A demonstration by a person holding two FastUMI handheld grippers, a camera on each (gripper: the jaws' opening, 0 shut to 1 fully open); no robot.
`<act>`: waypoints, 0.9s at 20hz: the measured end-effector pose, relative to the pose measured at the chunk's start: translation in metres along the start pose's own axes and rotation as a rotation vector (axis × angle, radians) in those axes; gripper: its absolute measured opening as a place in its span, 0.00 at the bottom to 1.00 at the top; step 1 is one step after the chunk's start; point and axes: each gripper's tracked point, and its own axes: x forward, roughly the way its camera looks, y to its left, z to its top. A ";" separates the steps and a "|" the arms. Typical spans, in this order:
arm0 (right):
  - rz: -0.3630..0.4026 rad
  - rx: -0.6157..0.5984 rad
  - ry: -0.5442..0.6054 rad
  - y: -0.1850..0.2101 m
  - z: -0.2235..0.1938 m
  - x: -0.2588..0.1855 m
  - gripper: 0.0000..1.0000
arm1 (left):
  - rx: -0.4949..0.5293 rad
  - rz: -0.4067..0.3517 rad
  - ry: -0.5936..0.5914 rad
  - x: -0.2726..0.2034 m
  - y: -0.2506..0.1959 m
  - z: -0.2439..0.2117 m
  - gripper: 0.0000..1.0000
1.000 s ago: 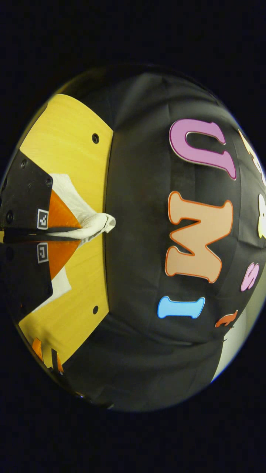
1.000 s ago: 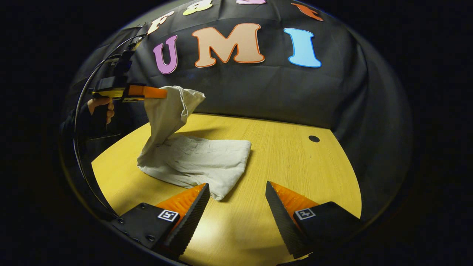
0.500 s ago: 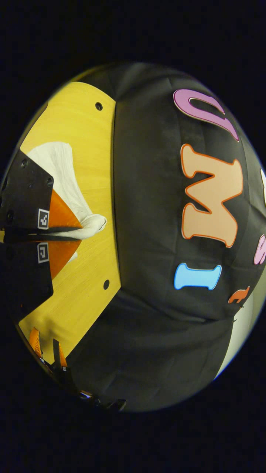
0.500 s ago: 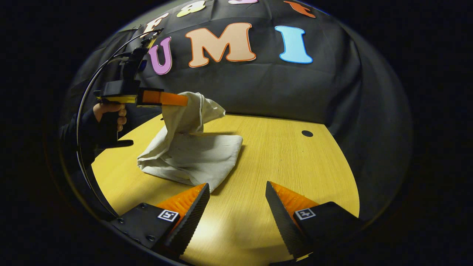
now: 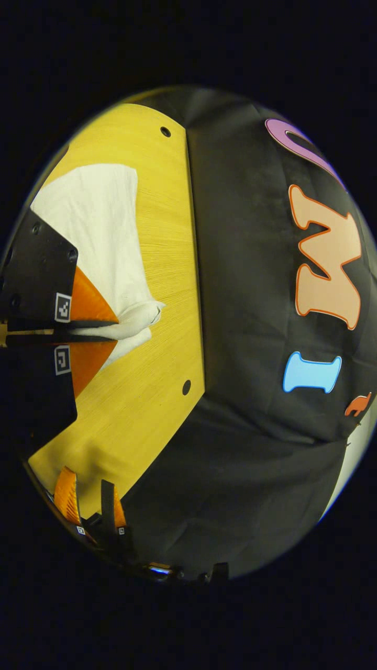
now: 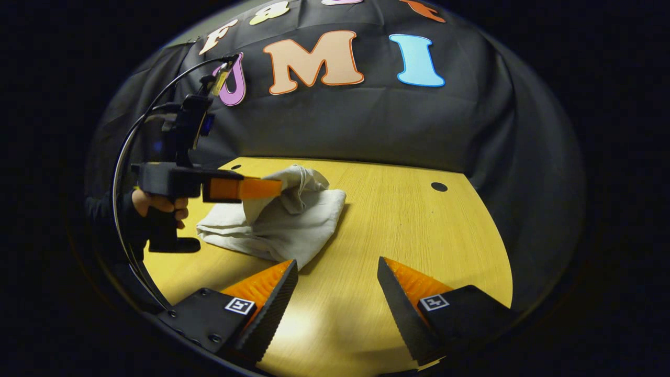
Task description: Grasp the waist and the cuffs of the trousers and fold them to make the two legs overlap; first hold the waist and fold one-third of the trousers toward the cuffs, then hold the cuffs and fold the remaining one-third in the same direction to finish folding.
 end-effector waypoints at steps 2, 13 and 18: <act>0.003 0.009 -0.011 0.004 0.006 0.000 0.96 | -0.001 -0.004 -0.019 -0.009 -0.002 0.001 0.10; -0.062 0.032 -0.305 0.063 0.115 -0.015 0.98 | 0.125 0.315 -0.303 -0.147 0.106 0.084 0.95; -0.093 0.088 -0.464 0.094 0.178 -0.026 0.97 | 0.128 0.455 -0.411 -0.221 0.157 0.115 0.96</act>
